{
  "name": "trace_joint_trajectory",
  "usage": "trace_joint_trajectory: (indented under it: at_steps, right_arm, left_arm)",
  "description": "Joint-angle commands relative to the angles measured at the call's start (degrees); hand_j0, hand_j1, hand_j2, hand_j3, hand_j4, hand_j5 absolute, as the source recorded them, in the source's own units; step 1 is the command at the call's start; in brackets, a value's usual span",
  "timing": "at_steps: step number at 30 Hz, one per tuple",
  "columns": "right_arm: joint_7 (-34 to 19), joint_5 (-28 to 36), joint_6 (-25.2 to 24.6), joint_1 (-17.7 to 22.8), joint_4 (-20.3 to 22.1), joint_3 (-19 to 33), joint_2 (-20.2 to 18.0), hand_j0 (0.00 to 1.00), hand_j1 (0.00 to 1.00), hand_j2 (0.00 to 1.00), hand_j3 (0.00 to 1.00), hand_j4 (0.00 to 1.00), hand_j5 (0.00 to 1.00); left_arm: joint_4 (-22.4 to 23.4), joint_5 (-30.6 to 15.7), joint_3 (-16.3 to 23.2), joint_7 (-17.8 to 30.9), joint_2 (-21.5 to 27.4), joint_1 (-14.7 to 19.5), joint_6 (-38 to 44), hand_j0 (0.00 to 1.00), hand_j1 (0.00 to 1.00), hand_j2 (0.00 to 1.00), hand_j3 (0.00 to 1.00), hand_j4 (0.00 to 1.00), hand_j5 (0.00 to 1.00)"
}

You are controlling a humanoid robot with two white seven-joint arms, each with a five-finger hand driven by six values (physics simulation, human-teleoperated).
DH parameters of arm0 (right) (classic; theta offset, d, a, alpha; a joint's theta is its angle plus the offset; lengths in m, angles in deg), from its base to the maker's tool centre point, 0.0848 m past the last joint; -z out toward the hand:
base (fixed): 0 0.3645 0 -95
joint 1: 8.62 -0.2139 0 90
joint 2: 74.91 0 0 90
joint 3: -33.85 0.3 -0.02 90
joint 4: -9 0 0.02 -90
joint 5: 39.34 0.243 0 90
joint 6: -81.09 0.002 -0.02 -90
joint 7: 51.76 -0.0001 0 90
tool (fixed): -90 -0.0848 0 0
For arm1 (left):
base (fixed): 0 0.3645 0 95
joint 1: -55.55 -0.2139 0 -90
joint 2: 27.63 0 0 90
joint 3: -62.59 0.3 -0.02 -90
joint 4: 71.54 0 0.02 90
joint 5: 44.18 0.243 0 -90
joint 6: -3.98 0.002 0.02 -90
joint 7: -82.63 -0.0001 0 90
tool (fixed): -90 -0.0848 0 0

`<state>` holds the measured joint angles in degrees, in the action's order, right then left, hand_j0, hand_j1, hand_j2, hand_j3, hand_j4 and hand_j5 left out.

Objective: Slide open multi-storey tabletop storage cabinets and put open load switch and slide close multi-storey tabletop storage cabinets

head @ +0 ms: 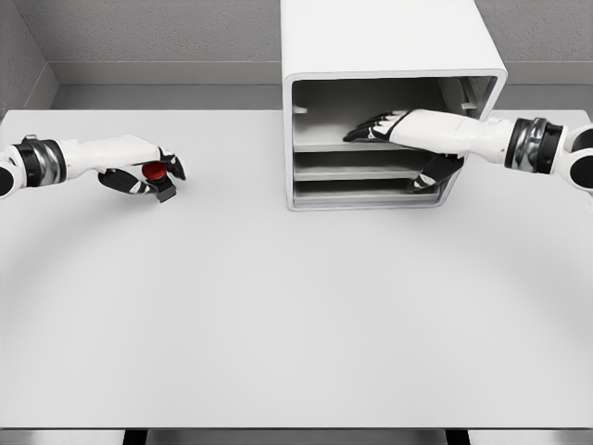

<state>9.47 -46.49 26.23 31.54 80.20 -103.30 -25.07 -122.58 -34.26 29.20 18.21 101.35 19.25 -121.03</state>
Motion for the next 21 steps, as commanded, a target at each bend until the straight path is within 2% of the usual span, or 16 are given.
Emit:
trace_joint_trajectory:
  at_steps: [1,8,18,21]
  right_arm:
    - [0.0,0.2,-0.1,0.1,-0.4,0.0,0.0,1.00,1.00,1.00,1.00,1.00,1.00]
    - [0.0,-0.5,-0.1,0.2,0.1,0.2,-0.2,1.00,1.00,1.00,1.00,1.00,1.00]
    - [0.2,-0.5,-0.1,0.7,3.0,0.2,-2.0,1.00,1.00,1.00,1.00,1.00,1.00]
    - [0.2,-0.4,-0.1,0.9,4.5,0.3,-2.9,1.00,1.00,1.00,1.00,1.00,1.00]
  left_arm:
    - [0.1,-0.1,0.1,0.2,0.1,0.0,0.0,0.51,0.51,0.51,0.51,0.51,0.51]
    - [0.8,0.5,0.1,0.2,-0.1,0.1,0.0,0.34,0.34,0.34,0.34,0.34,0.34]
    - [-0.1,-0.1,0.0,0.3,-0.1,2.3,0.0,0.34,0.34,0.34,0.34,0.34,0.34]
    - [-2.7,-0.2,0.0,0.4,0.3,2.5,0.0,0.34,0.34,0.34,0.34,0.34,0.34]
